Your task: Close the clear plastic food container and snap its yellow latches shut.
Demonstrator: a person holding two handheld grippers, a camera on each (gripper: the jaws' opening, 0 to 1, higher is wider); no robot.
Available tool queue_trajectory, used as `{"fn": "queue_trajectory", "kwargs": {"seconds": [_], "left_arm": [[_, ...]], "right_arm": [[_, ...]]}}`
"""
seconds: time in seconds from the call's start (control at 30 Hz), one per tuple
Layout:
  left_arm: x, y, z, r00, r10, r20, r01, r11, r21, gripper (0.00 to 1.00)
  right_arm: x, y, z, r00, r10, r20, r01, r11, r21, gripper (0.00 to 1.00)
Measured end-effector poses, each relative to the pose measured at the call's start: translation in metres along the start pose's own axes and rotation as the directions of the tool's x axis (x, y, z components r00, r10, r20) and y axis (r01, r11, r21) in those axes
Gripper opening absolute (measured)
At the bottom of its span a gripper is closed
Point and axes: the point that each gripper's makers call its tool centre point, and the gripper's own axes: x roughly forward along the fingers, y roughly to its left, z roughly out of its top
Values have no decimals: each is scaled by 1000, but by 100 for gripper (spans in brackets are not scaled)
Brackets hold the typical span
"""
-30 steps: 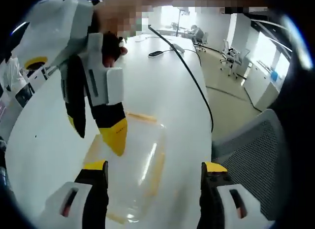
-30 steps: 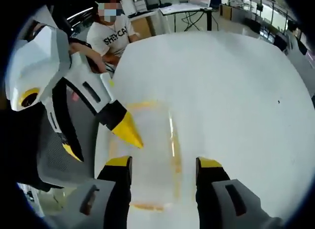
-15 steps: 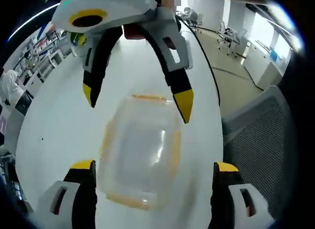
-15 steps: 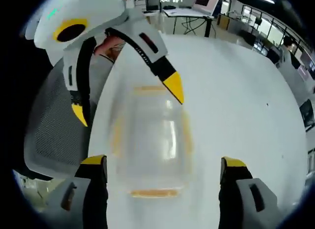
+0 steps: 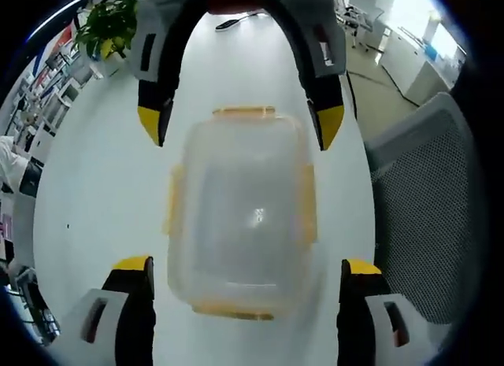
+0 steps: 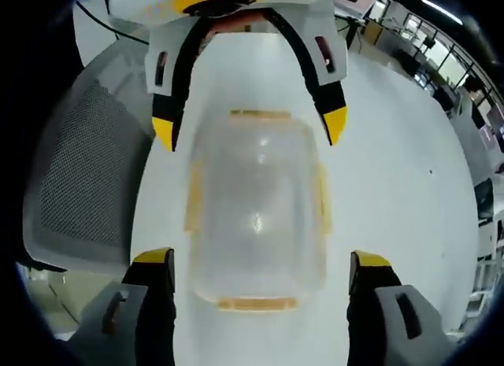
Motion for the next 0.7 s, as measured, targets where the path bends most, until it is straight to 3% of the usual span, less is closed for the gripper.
{"fn": "queue_trajectory", "kwargs": {"seconds": [0.23, 0.7], "left_arm": [[7, -3, -6, 999, -21, -40, 21, 1000, 14, 94], [13, -3, -9, 998, -23, -65, 25, 999, 32, 89]], "right_arm": [[2, 2, -7, 1000, -4, -20, 4, 1000, -8, 88], [10, 9, -13, 999, 4, -42, -4, 1000, -9, 85]]}}
